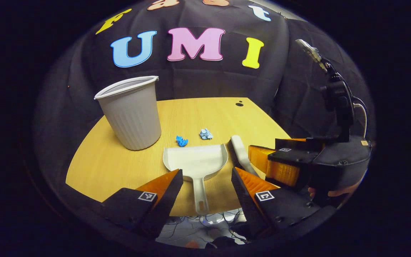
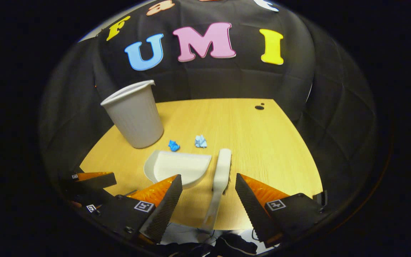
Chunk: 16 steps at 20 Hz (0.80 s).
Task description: Pick up the small broom and dustpan from the desktop, sweep the trash into the dustpan with the broom, and then empty the trash into the garbage bin.
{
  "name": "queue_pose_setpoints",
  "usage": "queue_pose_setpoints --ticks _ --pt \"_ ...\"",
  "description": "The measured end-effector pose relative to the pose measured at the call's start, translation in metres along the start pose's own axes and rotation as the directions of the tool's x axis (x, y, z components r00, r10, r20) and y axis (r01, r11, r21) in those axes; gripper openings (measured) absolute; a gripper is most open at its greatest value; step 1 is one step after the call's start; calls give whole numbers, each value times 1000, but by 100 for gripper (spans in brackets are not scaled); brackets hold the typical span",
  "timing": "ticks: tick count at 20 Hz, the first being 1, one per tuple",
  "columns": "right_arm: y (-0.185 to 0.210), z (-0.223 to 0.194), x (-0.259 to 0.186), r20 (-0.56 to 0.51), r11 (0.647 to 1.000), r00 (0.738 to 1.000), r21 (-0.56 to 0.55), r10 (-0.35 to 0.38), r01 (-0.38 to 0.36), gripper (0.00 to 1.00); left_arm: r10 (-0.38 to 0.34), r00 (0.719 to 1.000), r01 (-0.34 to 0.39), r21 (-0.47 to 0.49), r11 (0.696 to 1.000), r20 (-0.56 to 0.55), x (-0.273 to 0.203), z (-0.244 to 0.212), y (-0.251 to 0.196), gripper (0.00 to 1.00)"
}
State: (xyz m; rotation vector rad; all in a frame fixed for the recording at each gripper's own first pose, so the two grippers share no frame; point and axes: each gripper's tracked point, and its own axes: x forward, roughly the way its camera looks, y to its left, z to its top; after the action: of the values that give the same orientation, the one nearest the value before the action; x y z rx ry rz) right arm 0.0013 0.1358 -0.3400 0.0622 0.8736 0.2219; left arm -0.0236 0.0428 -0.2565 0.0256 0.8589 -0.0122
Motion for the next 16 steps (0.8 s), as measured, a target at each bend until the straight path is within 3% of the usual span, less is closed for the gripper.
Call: queue_pose_setpoints --ticks 4,7,10,12,16 --pt "-8 -30 36 -167 1000 986 29 -5 9 97 9 988 -6 21 1000 -155 29 -16 0 83" --pt "-15 -43 59 -273 999 962 39 7 4 97 17 952 -20 -6 1000 -306 53 -22 10 83" --pt "-23 -57 79 -378 1000 925 21 23 -16 97 10 907 -51 -86 995 -420 68 -29 11 83" --pt "-29 -68 92 -449 999 893 22 35 -28 97 37 871 -92 -90 992 -489 76 -30 18 83" --pt "-33 -86 115 -550 1000 835 2 26 -30 98 39 829 -119 -108 987 -558 92 -27 19 83"
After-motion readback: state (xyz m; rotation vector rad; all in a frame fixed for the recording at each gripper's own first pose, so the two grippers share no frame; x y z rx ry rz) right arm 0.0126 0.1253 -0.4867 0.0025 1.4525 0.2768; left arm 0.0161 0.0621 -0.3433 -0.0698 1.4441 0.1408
